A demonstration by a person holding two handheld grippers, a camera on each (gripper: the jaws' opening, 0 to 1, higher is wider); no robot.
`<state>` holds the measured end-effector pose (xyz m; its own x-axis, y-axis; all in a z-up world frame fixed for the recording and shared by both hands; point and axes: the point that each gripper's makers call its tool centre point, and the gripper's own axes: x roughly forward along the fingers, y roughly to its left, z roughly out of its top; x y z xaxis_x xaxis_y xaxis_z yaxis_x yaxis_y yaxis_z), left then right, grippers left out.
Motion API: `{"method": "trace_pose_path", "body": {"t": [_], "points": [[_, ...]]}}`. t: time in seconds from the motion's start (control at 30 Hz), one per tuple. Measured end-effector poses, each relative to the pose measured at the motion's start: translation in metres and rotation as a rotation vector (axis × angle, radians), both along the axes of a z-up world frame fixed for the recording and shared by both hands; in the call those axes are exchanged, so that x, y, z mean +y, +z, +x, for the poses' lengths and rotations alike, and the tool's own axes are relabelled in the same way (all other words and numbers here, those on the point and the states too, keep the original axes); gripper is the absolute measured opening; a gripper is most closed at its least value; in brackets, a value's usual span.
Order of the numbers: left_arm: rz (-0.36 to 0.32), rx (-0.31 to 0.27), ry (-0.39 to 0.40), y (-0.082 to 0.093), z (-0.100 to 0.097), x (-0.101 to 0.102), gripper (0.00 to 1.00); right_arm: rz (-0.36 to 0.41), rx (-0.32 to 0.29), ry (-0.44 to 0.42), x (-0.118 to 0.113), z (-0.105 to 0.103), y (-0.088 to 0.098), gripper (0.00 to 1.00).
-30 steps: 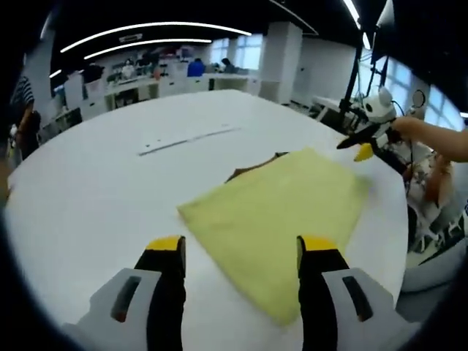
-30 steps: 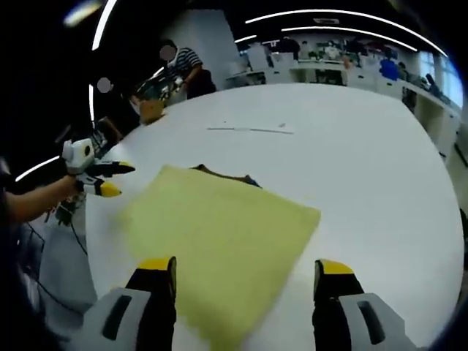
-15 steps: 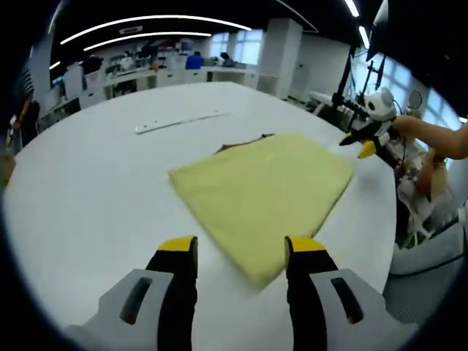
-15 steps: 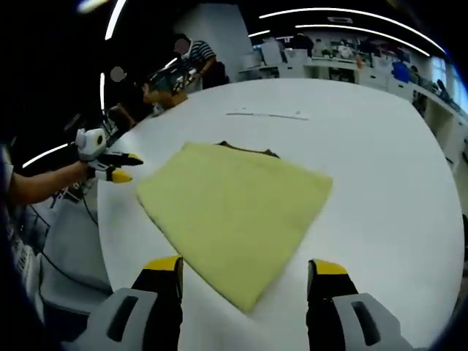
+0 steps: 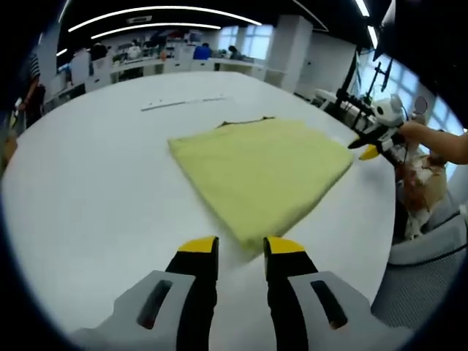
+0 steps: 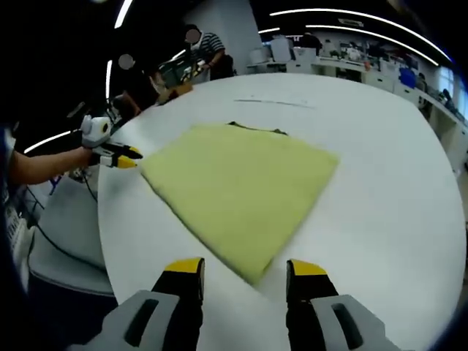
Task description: Fold the garment on the visible template until the final outline fits inside the template.
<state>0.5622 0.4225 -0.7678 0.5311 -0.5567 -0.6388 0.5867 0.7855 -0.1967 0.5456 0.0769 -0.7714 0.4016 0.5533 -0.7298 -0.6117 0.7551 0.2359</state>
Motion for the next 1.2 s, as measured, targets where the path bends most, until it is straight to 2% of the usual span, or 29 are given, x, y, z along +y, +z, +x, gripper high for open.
{"method": "trace_pose_path", "body": {"t": [0.23, 0.33, 0.4, 0.73, 0.8, 1.2], "points": [[-0.016, 0.011, -0.001, -0.003, -0.005, -0.002, 0.13, 0.007, -0.019, 0.016, 0.001, -0.004, -0.002, 0.23], [-0.021, 0.021, -0.007, -0.005, -0.006, -0.005, 0.07, 0.006, -0.033, 0.028, 0.002, -0.003, -0.002, 0.19], [-0.02, 0.032, -0.003, -0.006, -0.007, -0.005, 0.04, -0.019, -0.052, 0.036, -0.001, -0.002, -0.002, 0.15], [-0.021, 0.029, -0.011, -0.006, -0.006, -0.003, 0.0, -0.028, -0.056, 0.032, -0.006, -0.002, -0.002, 0.02], [-0.011, 0.022, -0.025, -0.006, -0.006, -0.003, 0.0, -0.034, -0.057, 0.028, -0.007, -0.002, -0.002, 0.0], [0.141, -0.068, -0.155, -0.005, -0.009, -0.001, 0.0, -0.073, -0.076, 0.024, -0.013, 0.0, -0.003, 0.0]]}}
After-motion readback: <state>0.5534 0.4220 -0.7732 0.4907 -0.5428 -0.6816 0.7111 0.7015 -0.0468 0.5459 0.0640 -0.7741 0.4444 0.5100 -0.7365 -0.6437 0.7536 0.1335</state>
